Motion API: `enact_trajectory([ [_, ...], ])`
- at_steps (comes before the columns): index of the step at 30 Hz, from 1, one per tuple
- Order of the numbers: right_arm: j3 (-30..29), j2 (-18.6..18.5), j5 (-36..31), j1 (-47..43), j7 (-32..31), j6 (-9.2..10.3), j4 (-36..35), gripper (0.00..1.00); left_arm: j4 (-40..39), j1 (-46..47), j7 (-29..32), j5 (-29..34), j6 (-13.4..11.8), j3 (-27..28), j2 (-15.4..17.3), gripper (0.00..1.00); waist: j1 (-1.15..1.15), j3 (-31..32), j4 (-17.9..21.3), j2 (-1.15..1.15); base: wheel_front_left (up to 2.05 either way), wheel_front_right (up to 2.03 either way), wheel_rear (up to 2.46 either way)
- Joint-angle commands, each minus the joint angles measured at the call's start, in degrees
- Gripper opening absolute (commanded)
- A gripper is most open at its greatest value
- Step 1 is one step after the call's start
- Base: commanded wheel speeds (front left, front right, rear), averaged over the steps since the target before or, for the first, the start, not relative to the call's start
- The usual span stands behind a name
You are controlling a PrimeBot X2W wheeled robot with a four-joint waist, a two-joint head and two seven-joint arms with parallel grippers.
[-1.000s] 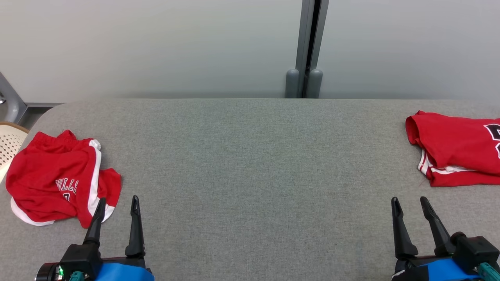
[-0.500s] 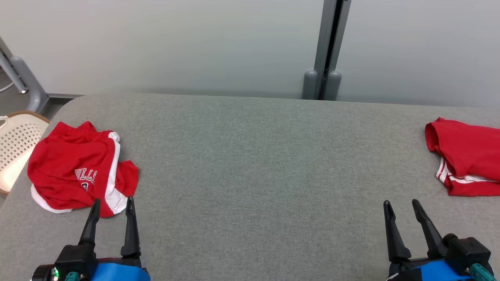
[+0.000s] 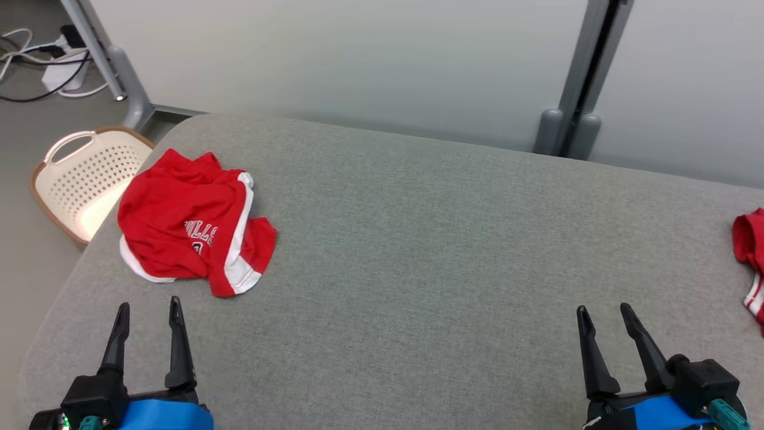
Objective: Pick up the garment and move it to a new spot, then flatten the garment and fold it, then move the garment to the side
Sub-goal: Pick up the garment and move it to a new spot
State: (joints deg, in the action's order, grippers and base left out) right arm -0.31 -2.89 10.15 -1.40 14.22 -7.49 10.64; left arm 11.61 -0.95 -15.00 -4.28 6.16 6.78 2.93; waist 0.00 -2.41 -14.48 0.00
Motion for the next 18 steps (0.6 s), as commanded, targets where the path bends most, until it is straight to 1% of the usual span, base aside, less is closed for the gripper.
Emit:
enact_trajectory([
  [1,0.2,0.0,-0.1,0.7,0.1,-0.01,0.1,1.0,-0.3,0.6,-0.2,-0.1,-0.3,0.5,0.0,1.0,0.0,-0.5,-2.0,0.0,0.0,0.0,0.0],
  [11,-0.1,0.0,-1.0,1.2,-0.3,-0.01,-0.4,1.0,-1.0,-0.1,-0.3,-0.4,-1.1,1.6,0.0,1.0,0.0,-1.1,-8.4,0.0,0.0,0.0,0.0],
  [18,0.0,0.0,-1.6,1.5,-0.5,-0.01,-0.6,1.0,-1.4,-0.6,-0.3,-0.7,-1.4,2.2,0.0,1.0,0.0,-1.7,-10.7,0.0,0.0,0.0,0.0],
])
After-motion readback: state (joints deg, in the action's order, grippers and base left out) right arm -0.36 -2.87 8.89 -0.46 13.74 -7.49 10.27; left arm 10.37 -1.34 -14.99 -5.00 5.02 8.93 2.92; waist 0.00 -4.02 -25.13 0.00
